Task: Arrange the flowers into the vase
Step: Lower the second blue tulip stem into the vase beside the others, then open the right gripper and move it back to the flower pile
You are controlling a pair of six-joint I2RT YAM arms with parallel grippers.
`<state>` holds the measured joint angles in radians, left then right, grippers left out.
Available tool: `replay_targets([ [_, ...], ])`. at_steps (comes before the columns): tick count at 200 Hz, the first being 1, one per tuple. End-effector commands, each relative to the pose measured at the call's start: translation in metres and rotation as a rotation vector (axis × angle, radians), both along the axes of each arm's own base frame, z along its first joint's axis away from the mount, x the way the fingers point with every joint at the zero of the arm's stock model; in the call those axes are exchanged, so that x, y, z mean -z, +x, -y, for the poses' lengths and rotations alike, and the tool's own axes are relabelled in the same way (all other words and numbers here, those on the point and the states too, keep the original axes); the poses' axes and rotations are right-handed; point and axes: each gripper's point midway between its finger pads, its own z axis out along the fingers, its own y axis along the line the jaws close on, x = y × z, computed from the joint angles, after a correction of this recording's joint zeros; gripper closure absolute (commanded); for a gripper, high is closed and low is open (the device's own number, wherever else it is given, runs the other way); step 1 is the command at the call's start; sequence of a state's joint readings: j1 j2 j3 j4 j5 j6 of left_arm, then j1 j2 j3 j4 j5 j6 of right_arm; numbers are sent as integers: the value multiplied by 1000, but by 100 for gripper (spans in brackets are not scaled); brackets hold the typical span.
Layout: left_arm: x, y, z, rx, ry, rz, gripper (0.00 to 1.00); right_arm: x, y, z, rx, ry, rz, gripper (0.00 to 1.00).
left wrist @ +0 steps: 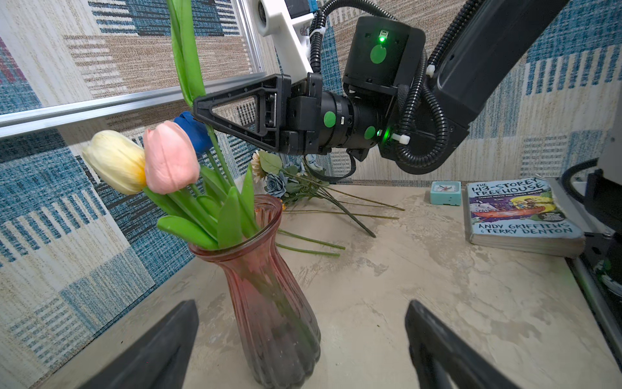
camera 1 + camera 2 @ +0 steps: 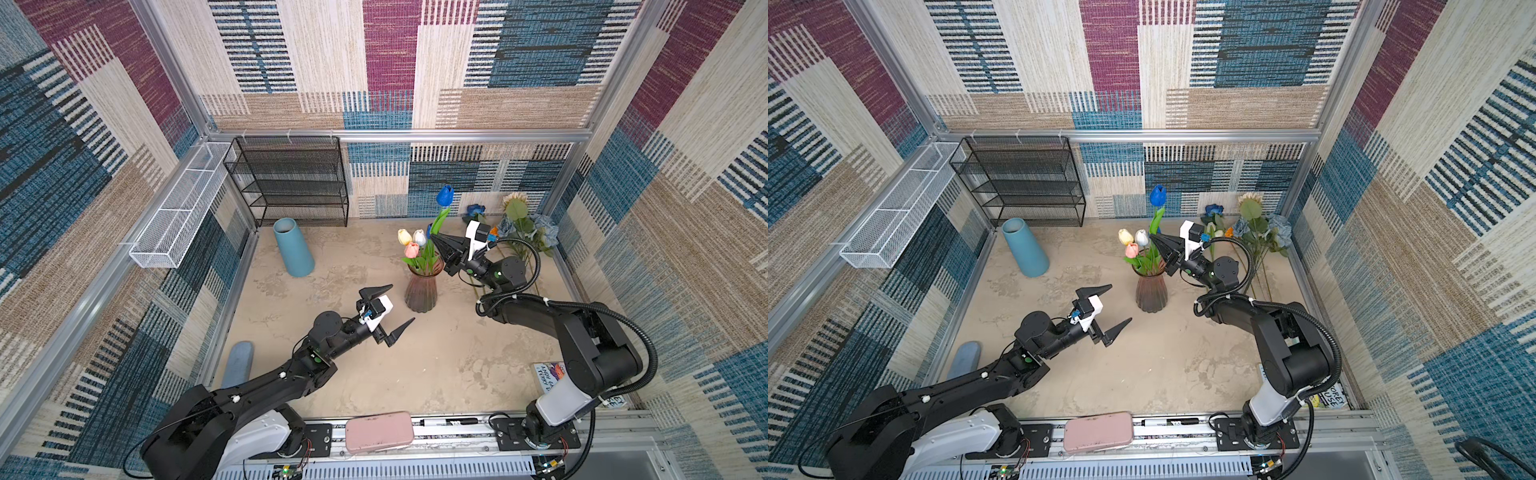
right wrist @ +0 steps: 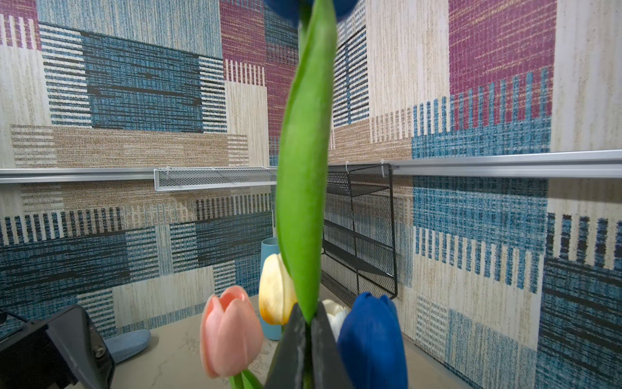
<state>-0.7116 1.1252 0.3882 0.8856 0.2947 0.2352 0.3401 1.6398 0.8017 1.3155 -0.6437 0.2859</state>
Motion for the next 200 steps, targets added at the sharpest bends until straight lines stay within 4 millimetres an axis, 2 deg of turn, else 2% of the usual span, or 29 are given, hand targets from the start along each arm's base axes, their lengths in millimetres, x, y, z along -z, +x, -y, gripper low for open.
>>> replay_targets([
  [1,-11,0,-1,-5,-32,38,1,6,4,-1,17,-12,-11,81],
  [31,-11,-1,-1,-2,-35,39,2,8,9,0,48,-32,-31,58],
  [76,-10,-1,-2,-5,-38,42,1,12,20,0,95,-75,-88,44],
  [104,-10,-2,-3,-6,-37,44,1,13,30,1,132,-121,-141,28],
  [114,-10,-2,-3,-8,-36,44,1,12,32,1,138,-136,-152,16],
  [119,-10,-2,-3,-8,-37,44,1,9,32,2,145,-139,-154,13],
  [141,-11,-2,-2,-4,-38,45,1,-7,30,5,163,-138,-151,8],
  [177,-16,-3,-4,-3,-44,55,1,-39,37,16,236,-122,-190,3],
  [200,-21,-6,-5,0,-46,61,1,-52,48,34,350,-95,-257,3],
])
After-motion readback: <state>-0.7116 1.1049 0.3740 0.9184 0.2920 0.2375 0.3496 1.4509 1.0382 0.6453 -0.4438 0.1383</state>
